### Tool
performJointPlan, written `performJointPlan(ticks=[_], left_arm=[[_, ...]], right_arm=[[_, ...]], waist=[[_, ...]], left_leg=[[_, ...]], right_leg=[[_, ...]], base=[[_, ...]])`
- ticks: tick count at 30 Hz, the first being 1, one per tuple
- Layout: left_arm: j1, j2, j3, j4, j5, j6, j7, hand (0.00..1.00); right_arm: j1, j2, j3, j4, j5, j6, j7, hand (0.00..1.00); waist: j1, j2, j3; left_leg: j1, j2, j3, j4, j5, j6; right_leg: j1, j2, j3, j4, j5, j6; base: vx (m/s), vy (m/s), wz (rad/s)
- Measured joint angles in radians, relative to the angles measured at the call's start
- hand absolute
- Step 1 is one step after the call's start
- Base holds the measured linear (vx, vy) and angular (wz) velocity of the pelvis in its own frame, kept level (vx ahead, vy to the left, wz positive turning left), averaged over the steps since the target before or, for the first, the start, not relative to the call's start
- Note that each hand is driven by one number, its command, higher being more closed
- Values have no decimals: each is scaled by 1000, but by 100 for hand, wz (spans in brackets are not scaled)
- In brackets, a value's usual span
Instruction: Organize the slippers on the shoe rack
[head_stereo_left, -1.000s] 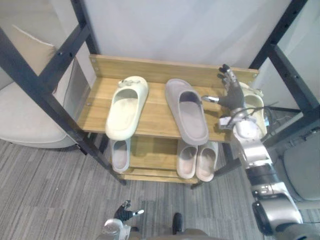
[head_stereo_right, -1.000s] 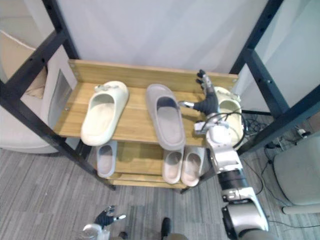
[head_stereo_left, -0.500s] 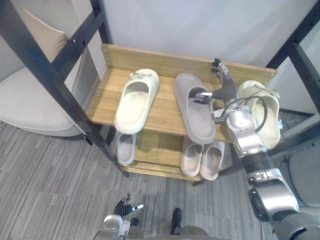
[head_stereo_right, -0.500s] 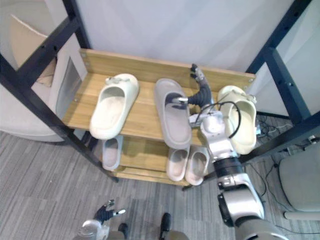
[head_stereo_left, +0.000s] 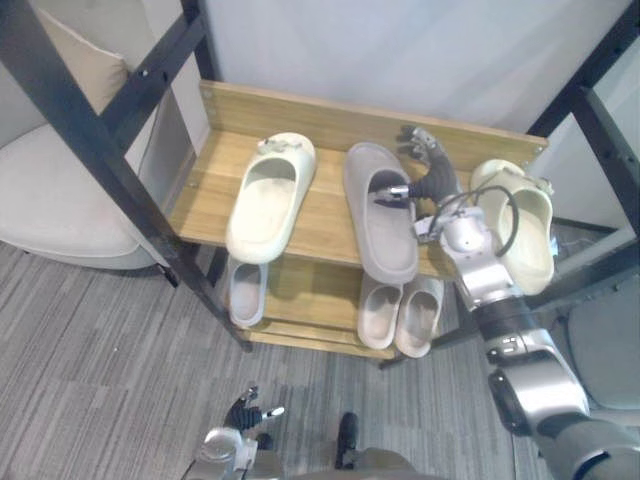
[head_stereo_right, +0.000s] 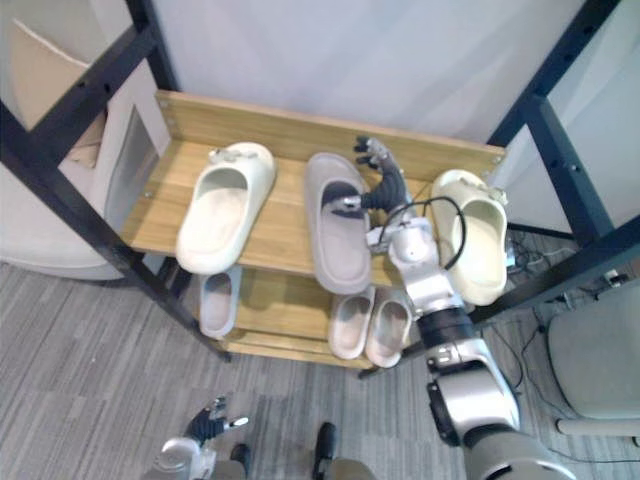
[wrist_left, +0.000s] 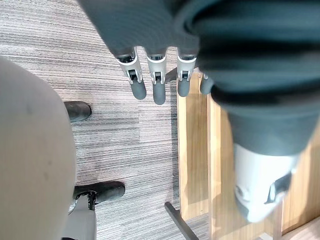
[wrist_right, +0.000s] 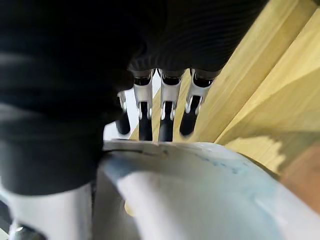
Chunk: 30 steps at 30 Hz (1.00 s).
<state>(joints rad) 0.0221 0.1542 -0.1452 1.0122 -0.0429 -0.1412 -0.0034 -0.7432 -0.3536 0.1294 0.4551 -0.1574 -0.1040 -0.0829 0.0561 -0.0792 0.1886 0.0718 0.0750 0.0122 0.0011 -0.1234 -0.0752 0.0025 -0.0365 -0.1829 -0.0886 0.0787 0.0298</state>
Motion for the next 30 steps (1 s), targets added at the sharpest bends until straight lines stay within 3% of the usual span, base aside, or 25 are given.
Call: performJointPlan(ticks=[11,23,30], left_arm=[[-3,2,0,0,0,0,0,0],[-5,3,1,0,2,1,0,0],[-1,2,1,7,7,1,0,0]], right_arm=[[4,-2,-10,-28,4,-8,-7,100],[247,0,-51,-306,51,-18,-9,100],[382,3,-52,-527,101,-61,5,100]], waist=[[0,-4,2],[-8,-12,-1],[-22,-8,-8]], left_leg=[[2,2,-4,-1,2,-2],[28,2,3,1,2,-1],[36,2,11,3,1,-1]], right_leg=[[3,2,-3,0,0,0],[23,0,4,0,0,0],[32,0,19,0,0,0]], base=[[-4,-1,1],[-11,4,-2],[-36,7,-4]])
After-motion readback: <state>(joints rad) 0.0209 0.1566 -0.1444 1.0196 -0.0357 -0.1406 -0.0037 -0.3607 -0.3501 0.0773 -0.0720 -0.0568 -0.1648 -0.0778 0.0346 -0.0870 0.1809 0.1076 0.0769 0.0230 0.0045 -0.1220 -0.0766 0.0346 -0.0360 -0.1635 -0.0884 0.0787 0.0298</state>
